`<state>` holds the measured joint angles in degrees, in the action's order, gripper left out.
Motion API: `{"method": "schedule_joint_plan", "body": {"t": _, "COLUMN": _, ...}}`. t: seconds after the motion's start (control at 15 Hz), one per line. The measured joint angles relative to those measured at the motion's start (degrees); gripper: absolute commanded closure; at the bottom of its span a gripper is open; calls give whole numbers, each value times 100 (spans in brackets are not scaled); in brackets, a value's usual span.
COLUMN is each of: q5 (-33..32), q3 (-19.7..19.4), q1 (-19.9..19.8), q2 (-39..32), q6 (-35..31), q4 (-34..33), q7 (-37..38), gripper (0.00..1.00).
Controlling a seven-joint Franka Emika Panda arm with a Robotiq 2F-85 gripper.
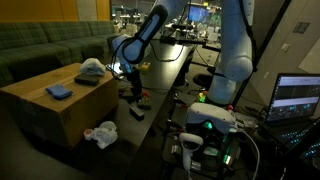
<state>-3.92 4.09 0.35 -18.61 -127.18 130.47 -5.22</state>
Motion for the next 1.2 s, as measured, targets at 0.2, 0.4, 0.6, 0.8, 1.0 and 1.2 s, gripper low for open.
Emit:
{"method": "schedule_joint_plan", "body": {"t": 0.2, "q5": -84, "q3": -4, "q1": 53, "q2": 356, "q6": 261, "q4": -109, "q7": 85, "gripper": 66}}
{"method": "schedule_joint_plan", "body": {"t": 0.4, "q5": -213, "q3": -4, "q1": 117, "q2": 490, "q6": 307, "q4": -354, "q7": 230, "gripper": 66}}
{"method": "schedule_joint_plan", "body": {"t": 0.6, "q5": -266, "q3": -4, "q1": 209, "q2": 459, "q6": 306, "q4": -774, "q7": 425, "gripper": 66}}
{"method": "schedule_joint_plan", "body": {"t": 0.8, "q5": -293, "q3": -4, "q1": 325, "q2": 261, "q6": 305, "q4": -1331, "q7": 678, "gripper": 66}}
{"method": "schedule_joint_plan", "body": {"t": 1.0, "q5": -431, "q3": -14, "q1": 421, "q2": -147, "q6": 305, "q4": -2014, "q7": 877, "gripper": 66}}
{"method": "schedule_joint_plan", "body": {"t": 1.2, "q5": -578, "q3": -77, "q1": 479, "q2": -682, "q6": 304, "q4": -2746, "q7": 895, "gripper": 66}}
